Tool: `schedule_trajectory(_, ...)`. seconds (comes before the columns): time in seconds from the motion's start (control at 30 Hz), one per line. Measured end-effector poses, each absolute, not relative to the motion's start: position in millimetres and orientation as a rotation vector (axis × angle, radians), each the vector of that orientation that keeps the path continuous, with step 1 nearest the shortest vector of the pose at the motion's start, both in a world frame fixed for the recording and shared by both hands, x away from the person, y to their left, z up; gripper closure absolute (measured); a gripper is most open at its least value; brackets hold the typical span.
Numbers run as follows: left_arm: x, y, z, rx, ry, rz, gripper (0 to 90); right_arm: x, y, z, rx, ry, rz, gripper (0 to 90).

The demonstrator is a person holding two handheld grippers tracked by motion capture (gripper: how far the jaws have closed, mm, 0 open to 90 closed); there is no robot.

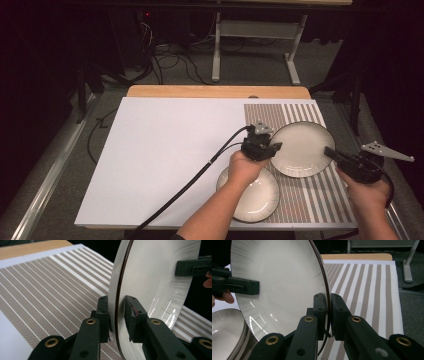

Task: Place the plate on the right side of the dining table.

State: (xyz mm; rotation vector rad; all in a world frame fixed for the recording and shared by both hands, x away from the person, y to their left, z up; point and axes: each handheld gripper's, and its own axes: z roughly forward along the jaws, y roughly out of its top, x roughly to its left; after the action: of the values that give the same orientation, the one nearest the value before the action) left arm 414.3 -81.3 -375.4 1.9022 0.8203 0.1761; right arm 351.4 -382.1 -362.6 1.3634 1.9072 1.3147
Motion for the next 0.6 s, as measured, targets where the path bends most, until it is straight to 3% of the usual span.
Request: schedule_trajectory(0.6,410.2,-84.9,-391.9,1.963,0.853,0.124,73.8,344.2,-386.2,-384.1,1.411,1.936,1.309,86.6)
